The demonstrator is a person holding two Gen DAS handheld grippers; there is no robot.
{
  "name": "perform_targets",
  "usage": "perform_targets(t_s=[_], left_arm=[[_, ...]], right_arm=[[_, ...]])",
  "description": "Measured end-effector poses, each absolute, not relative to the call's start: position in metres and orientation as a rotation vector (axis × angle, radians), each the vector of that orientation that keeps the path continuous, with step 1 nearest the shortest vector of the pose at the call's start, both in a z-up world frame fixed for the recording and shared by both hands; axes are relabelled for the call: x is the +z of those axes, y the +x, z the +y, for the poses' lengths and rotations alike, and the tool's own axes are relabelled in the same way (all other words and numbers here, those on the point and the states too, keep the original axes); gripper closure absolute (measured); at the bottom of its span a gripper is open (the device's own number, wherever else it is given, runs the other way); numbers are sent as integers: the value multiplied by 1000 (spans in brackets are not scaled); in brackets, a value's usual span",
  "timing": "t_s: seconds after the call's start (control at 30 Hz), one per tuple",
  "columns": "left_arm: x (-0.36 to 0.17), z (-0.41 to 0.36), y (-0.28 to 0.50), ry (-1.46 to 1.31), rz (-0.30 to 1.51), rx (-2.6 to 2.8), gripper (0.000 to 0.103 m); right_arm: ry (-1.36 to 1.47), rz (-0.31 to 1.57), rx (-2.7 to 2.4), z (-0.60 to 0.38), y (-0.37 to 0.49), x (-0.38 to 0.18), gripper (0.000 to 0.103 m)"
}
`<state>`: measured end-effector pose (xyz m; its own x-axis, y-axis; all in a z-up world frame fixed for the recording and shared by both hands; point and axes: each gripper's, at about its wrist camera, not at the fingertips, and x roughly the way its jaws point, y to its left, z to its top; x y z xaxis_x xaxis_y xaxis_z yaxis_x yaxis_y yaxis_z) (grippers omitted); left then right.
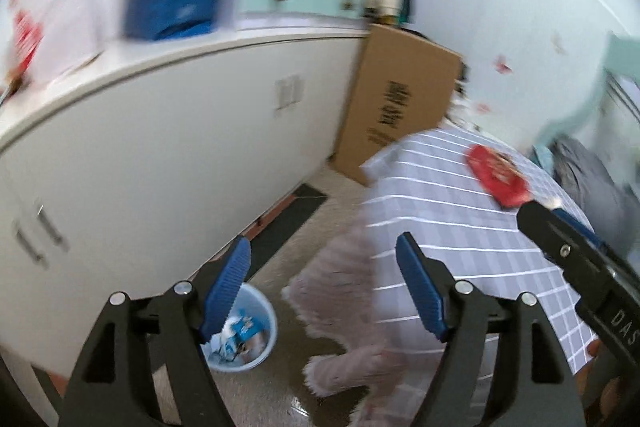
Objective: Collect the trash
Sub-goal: 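Move both tools back to the table toward the newspaper and red bag, then grasp the newspaper with the right tool while the left tool grasps the red bag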
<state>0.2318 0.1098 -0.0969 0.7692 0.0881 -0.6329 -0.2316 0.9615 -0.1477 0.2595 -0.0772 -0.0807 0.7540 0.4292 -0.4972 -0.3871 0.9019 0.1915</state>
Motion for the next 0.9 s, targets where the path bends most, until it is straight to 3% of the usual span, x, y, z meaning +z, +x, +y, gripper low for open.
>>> perform_targets(t_s=[0.47, 0.9], left_arm=[[-112, -77, 342, 83, 711, -42, 29], [-129, -115, 411, 184, 741, -51, 29]], right_arm=[[86, 618, 164, -246, 320, -96, 32], [39, 775, 175, -269, 398, -129, 32]])
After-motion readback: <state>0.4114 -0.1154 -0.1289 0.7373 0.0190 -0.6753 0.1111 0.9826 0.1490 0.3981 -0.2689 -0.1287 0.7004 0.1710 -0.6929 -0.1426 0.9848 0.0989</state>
